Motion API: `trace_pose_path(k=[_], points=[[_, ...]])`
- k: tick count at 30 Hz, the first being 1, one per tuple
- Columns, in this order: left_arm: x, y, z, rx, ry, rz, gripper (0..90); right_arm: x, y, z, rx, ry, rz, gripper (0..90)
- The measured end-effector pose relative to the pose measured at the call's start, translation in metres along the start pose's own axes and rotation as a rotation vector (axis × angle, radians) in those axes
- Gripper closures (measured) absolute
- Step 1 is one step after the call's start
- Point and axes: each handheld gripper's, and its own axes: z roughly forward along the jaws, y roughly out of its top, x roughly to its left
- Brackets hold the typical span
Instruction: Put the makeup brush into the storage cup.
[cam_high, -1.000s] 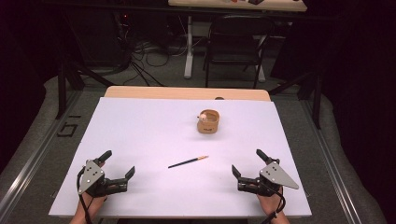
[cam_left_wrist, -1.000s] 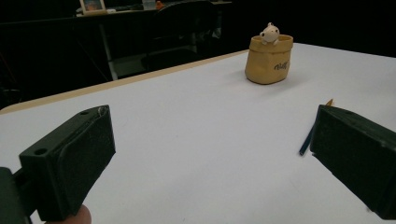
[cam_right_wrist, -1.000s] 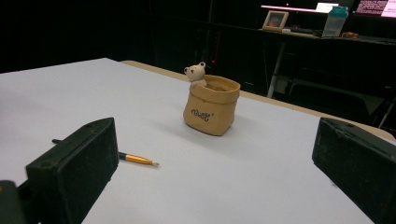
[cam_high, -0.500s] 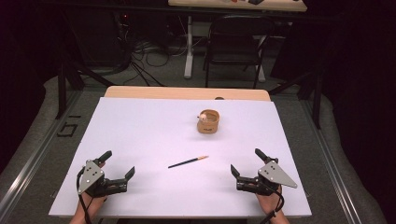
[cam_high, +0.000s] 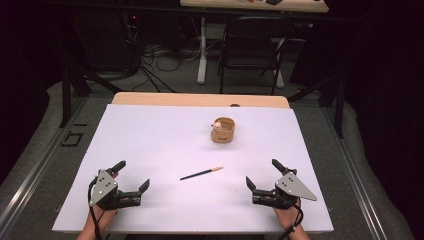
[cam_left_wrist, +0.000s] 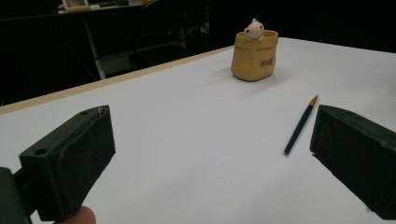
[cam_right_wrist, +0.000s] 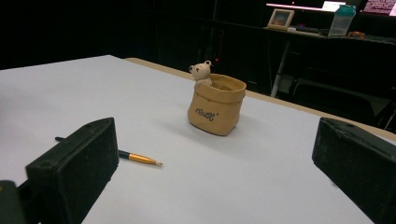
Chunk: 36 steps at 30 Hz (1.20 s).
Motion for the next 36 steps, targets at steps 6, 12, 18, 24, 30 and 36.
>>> trace_pose_path(k=[6,12,18,24,30,36], points=[[0.002,0.002,0.000,0.003,0.016,0.001,0.1,0.000,0.000,0.000,0.008,0.003,0.000,0.0],[0.001,0.003,0.004,-0.001,0.013,0.001,0.1,0.000,0.000,0.001,0.010,0.006,0.000,0.0],[-0.001,0.005,0.011,0.006,-0.004,0.006,0.5,-0.001,-0.001,0.002,0.009,0.006,-0.001,0.0],[-0.004,0.009,0.017,0.015,-0.024,0.016,0.7,0.001,0.000,0.002,0.009,0.011,0.000,0.0],[-0.005,0.011,0.027,0.042,-0.046,0.018,1.8,0.002,0.001,0.001,0.006,0.018,-0.003,0.0],[-0.006,0.013,0.037,0.057,-0.070,0.023,1.8,0.002,0.000,0.002,0.008,0.019,-0.006,0.0]])
